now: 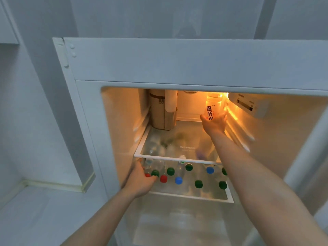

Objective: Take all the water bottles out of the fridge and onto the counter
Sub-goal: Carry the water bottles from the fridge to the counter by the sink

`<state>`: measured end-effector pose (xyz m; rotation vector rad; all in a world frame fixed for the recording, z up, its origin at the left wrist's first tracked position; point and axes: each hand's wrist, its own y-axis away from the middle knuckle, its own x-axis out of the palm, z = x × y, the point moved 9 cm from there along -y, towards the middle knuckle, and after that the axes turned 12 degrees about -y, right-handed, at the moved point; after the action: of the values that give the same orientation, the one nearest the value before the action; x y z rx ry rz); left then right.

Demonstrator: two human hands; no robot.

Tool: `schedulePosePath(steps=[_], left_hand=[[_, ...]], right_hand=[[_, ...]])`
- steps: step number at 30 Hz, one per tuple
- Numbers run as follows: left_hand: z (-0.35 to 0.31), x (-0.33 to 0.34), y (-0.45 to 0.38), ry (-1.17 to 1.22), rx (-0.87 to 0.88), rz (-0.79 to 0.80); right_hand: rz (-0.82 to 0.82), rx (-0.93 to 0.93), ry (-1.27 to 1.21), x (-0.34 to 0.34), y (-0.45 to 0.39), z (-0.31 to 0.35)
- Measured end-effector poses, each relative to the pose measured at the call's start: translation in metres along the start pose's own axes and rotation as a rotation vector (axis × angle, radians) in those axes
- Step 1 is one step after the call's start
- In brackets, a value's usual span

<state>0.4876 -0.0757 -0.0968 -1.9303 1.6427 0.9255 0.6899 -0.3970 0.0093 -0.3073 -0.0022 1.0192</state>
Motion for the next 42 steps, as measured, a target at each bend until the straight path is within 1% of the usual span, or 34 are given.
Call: schedulePosePath(steps=[6,10,13,17,21,25,30,36,39,42], left_hand=[[0.007,0.013,-0.032,0.01,-0.078,0.004],[0.012,0.026,-0.053,0.014,-0.18,0.016],[0.013,0.027,-0.064,0.001,-0.222,-0.096],[0.005,0.019,-0.058,-0.018,-0.245,-0.266],[0.002,0.015,-0.038,0.064,-0.222,-0.365],[0.009,0.017,-0.016,0.178,-0.177,-0.418],[0.011,0.01,0.013,0.284,-0.091,-0.485],[0.026,-0.001,0.054,0.301,-0.064,-0.552],[0.023,-0.009,0.075,0.338,-0.022,-0.607],[0.023,-0.018,0.092,0.34,-0.017,-0.637]], right_hand=[[0.016,0.068,-0.102,0.016,-0.027,-0.005],[-0.011,0.045,-0.104,0.014,-0.019,-0.005],[0.045,-0.023,-0.037,0.018,0.006,0.0],[0.08,-0.069,-0.041,0.018,0.043,0.006],[0.098,-0.073,-0.01,0.014,0.069,0.012],[0.101,-0.097,-0.003,0.006,0.087,0.015],[0.082,-0.131,-0.054,-0.003,0.107,0.02],[0.051,-0.163,-0.091,-0.007,0.133,0.021],[0.039,-0.157,-0.092,-0.008,0.142,0.021],[0.047,-0.163,-0.128,-0.01,0.153,0.022]])
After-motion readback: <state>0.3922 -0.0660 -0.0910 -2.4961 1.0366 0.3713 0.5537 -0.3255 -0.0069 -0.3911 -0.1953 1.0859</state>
